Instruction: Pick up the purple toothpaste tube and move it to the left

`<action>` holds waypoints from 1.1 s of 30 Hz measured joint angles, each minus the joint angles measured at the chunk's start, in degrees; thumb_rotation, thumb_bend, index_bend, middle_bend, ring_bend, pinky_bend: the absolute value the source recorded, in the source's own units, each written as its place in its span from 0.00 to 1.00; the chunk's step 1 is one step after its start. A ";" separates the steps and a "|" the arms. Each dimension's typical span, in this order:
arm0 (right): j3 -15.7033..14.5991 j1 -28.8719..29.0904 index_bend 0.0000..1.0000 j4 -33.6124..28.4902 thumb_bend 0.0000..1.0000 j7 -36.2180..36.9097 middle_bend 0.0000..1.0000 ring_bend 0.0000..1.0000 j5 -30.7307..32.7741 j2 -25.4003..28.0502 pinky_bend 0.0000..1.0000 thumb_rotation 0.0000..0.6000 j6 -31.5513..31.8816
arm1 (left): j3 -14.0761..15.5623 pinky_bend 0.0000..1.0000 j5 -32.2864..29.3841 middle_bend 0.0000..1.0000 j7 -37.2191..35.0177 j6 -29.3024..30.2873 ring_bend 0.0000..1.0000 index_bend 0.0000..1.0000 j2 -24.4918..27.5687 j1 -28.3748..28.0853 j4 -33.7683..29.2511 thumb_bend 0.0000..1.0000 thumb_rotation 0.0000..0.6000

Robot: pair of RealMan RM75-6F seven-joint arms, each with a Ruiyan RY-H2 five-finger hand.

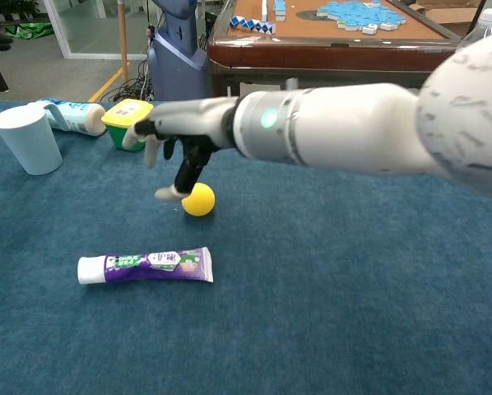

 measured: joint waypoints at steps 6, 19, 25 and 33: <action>-1.86 -10.09 0.24 -8.39 0.41 4.26 0.36 0.27 -7.19 9.07 0.27 1.00 9.64 | -0.57 0.09 -1.67 0.00 1.06 2.27 0.00 0.00 -0.56 1.50 1.85 0.00 0.10; -10.77 -31.53 0.37 -15.12 0.42 7.37 0.42 0.33 -16.81 22.56 0.29 1.00 28.65 | 0.47 0.11 -4.22 0.00 11.06 7.22 0.00 0.00 -1.08 5.96 7.31 0.01 1.00; -13.09 -40.31 0.39 -15.43 0.42 9.17 0.42 0.33 -20.23 25.91 0.29 1.00 35.79 | 1.51 0.11 -4.24 0.00 14.93 10.18 0.00 0.00 -0.50 8.38 7.00 0.01 1.00; -15.06 -50.59 0.40 -16.38 0.42 9.95 0.43 0.34 -24.05 28.44 0.29 1.00 43.84 | 3.61 0.11 -2.11 0.00 20.71 14.81 0.00 0.00 -0.88 11.94 4.36 0.01 1.00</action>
